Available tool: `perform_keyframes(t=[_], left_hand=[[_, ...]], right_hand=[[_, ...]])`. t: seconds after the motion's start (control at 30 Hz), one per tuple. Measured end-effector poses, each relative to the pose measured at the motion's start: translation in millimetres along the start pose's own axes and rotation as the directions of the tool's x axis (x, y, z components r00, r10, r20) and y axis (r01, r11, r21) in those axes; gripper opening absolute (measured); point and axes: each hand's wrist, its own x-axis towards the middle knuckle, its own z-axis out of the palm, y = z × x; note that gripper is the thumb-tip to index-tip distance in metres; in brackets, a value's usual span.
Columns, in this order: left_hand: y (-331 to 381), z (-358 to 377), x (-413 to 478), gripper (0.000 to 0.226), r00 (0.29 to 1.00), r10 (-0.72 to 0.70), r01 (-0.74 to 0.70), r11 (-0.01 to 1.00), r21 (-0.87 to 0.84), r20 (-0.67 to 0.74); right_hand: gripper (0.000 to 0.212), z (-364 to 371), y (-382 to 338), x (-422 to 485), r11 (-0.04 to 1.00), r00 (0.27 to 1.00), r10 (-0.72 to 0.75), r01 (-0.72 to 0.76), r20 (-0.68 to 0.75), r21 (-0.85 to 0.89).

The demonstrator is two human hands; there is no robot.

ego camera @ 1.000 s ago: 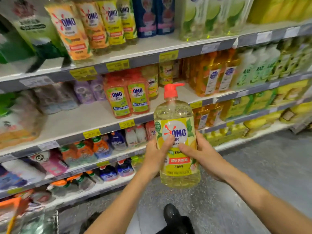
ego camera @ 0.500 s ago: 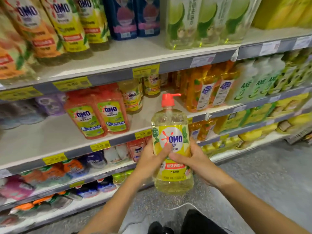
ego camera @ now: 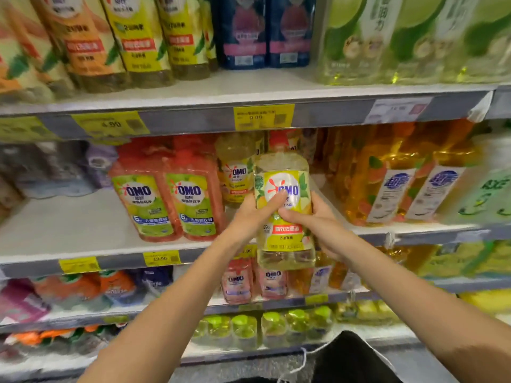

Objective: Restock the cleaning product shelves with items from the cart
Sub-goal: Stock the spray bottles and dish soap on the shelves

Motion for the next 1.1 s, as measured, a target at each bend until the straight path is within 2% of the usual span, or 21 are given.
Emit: perform_keyframes(t=[0.13, 0.27, 0.33, 0.4, 0.57, 0.7, 0.8, 0.87, 1.0, 1.1], left_hand=[[-1, -1, 42, 0.052, 0.997, 0.071, -0.07, 0.996, 0.049, -0.021], [-17, 7, 63, 0.062, 0.99, 0.139, -0.13, 0.973, 0.189, -0.038], [-24, 11, 71, 0.06, 0.986, 0.164, -0.154, 0.97, 0.19, -0.037], [-28, 15, 79, 0.061, 0.984, 0.175, -0.162, 0.963, 0.215, -0.042], [-38, 21, 90, 0.081, 0.981, 0.18, -0.147, 0.935, 0.323, -0.074], [-63, 19, 88, 0.09, 0.992, 0.128, -0.114, 0.943, 0.314, -0.023], [-87, 8, 86, 0.085, 0.995, 0.032, -0.074, 0.862, 0.502, 0.092], [-96, 3, 88, 0.085, 0.991, -0.051, -0.029, 0.811, 0.585, 0.12], [-98, 4, 90, 0.109, 0.986, -0.136, 0.048, 0.787, 0.615, 0.096], [-98, 3, 89, 0.118, 0.983, -0.169, 0.088, 0.784, 0.615, 0.075]], right_hand=[[0.074, -27, -2, 49, 0.981, 0.994, -0.107, 0.111, 0.034, -0.156], [0.085, -48, 19, 74, 0.937, 0.983, -0.179, 0.181, 0.034, -0.3], [0.088, -53, 26, 80, 0.93, 0.981, -0.194, 0.191, 0.022, -0.315], [0.083, -55, 28, 84, 0.929, 0.977, -0.212, 0.212, 0.035, -0.302], [0.081, -63, 36, 95, 0.919, 0.967, -0.23, 0.254, 0.113, -0.3], [0.078, -69, 34, 103, 0.898, 0.966, -0.207, 0.25, 0.153, -0.362], [0.076, -73, 33, 112, 0.905, 0.968, -0.187, 0.236, 0.166, -0.353], [0.077, -73, 32, 120, 0.9, 0.969, -0.183, 0.233, 0.165, -0.368], [0.082, -73, 26, 138, 0.901, 0.974, -0.162, 0.212, 0.159, -0.378], [0.077, -69, 25, 151, 0.906, 0.975, -0.155, 0.204, 0.158, -0.372]])
